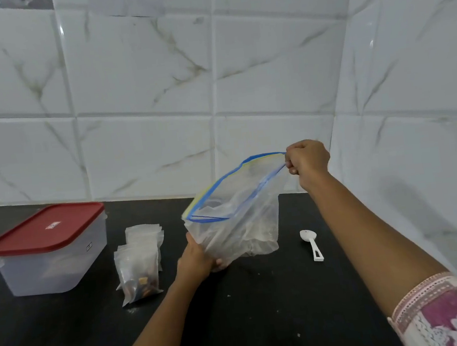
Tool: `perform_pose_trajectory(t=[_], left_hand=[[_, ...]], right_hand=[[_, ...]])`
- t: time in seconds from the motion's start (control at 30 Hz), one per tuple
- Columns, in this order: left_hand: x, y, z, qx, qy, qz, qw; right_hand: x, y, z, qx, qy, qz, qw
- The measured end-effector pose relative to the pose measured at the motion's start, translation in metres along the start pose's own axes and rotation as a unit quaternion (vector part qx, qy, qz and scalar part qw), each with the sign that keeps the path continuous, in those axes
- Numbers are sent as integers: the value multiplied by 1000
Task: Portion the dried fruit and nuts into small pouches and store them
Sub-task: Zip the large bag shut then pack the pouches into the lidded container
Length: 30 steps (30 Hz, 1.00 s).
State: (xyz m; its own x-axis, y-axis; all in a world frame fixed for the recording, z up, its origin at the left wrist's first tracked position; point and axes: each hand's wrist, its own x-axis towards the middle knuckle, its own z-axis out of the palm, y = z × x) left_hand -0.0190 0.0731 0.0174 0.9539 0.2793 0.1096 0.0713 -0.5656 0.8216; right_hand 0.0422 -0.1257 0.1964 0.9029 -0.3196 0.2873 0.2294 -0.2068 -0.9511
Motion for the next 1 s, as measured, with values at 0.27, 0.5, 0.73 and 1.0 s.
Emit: perform_pose_trajectory(t=[0.27, 0.5, 0.73, 1.0], left_hand=[[-17, 88, -54, -93, 289, 76, 950], [-17, 170, -46, 459, 97, 297, 831], [5, 169, -29, 360, 134, 302, 873], [21, 158, -31, 301, 186, 345, 869]], right_hand=[[-15, 14, -5, 156, -107, 123, 974], [-38, 29, -13, 247, -133, 98, 955], [-44, 93, -27, 30, -251, 41, 967], [-57, 141, -8, -155, -267, -15, 951]])
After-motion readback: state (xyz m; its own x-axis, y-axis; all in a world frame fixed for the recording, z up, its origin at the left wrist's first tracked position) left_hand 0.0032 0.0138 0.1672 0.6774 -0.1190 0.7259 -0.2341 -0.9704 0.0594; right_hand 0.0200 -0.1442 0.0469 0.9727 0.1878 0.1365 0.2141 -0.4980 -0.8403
